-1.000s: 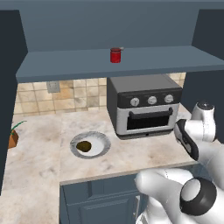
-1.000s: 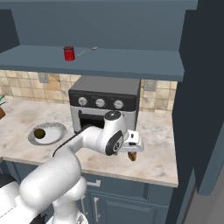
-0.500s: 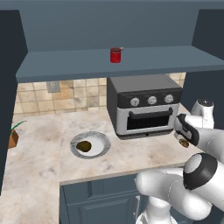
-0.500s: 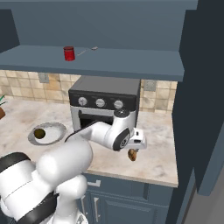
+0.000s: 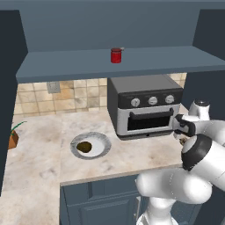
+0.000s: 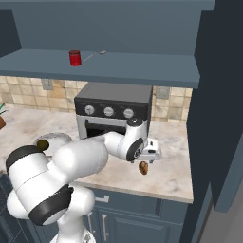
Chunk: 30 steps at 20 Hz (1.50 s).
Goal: Pick the avocado and bread from the counter and place them on the plate. Then pick the jam from the cabinet and place it next to the plate. Lastly close the cabinet door.
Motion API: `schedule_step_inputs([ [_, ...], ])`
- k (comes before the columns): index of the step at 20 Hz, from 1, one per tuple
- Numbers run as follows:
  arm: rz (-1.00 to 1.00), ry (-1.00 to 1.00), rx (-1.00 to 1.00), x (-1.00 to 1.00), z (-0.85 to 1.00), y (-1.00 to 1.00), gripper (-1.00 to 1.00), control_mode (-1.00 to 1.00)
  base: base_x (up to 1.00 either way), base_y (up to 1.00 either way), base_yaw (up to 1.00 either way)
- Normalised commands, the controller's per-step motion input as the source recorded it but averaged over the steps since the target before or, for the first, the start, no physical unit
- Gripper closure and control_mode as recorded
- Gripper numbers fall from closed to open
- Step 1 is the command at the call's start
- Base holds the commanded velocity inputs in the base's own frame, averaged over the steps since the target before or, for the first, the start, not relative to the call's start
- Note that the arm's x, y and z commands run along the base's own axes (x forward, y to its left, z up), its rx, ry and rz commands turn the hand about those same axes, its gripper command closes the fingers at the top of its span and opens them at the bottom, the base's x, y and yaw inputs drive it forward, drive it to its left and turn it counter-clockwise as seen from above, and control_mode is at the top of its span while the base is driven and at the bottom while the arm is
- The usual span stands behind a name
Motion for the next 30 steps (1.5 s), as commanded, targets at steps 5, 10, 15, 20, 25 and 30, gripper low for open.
schedule_step_inputs([
  [5,0.0,0.07,-0.01,0.13,-0.28,-0.11,-1.0,-1.0,0.0,0.0,0.0],
  [10,0.0,0.07,0.0,0.07,-0.26,-0.11,-1.0,-1.0,0.0,0.0,0.0],
  [15,0.0,0.03,0.0,0.04,-0.22,-0.12,-1.0,-1.0,0.0,0.0,0.0],
  [20,0.0,0.01,0.0,0.07,-0.17,-0.03,-1.0,-1.0,0.0,0.0,0.0],
  [25,0.01,0.0,0.0,0.03,-0.12,0.0,-1.0,-1.0,0.0,0.0,0.0],
  [30,0.03,0.0,0.0,0.0,-0.08,-0.01,1.0,-1.0,0.0,0.0,0.0],
])
